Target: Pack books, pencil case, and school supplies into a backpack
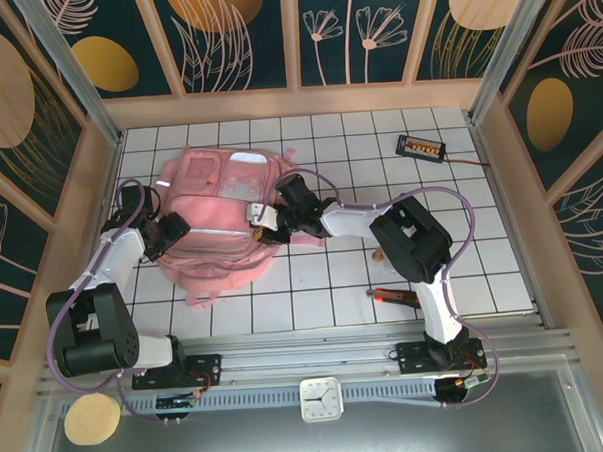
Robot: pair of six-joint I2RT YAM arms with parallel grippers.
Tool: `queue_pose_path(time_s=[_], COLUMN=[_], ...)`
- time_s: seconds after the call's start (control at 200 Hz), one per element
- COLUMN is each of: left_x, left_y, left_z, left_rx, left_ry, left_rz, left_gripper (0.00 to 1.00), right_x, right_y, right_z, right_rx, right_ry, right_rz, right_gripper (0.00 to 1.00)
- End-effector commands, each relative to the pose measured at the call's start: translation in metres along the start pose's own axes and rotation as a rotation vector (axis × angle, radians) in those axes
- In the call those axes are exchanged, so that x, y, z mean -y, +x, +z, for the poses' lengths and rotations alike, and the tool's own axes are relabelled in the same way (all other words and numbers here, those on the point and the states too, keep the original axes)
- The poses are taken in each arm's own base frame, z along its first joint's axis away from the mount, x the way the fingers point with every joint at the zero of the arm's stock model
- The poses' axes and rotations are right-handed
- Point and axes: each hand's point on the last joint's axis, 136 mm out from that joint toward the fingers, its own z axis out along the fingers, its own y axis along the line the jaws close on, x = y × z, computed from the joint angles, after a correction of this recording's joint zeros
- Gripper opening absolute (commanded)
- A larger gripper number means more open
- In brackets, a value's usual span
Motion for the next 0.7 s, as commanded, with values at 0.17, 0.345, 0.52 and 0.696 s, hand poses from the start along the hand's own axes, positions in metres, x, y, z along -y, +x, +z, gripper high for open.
queue_pose_path(time_s=[0.17,0.345,0.52,0.696], left_x=[0.000,0.000,0.010,0.015], left_y=[0.006,0.008,0.016,0.028], left_z=[0.004,0.003,0.004,0.003], left_rx=[-0.020,-0.021,-0.040,-0.040], left_ry=[0.019,0.025,0.098,0.159], left_rz=[0.017,0.014,-0.033,-0.073], left_gripper=[0.73,0.73,0.72,0.71], right_x=[-0.012,-0.016,-0.028,-0.056], right_y=[0.004,-0.001,-0.015,-0.030], right_z=[-0.008,-0.012,-0.027,-0.030], right_rx=[-0.051,-0.056,-0.067,-0.078], right_ry=[-0.011,-0.025,-0.098,-0.182], right_rz=[0.003,0.004,0.086,0.216], right_gripper=[0.13,0.00,0.00,0.00])
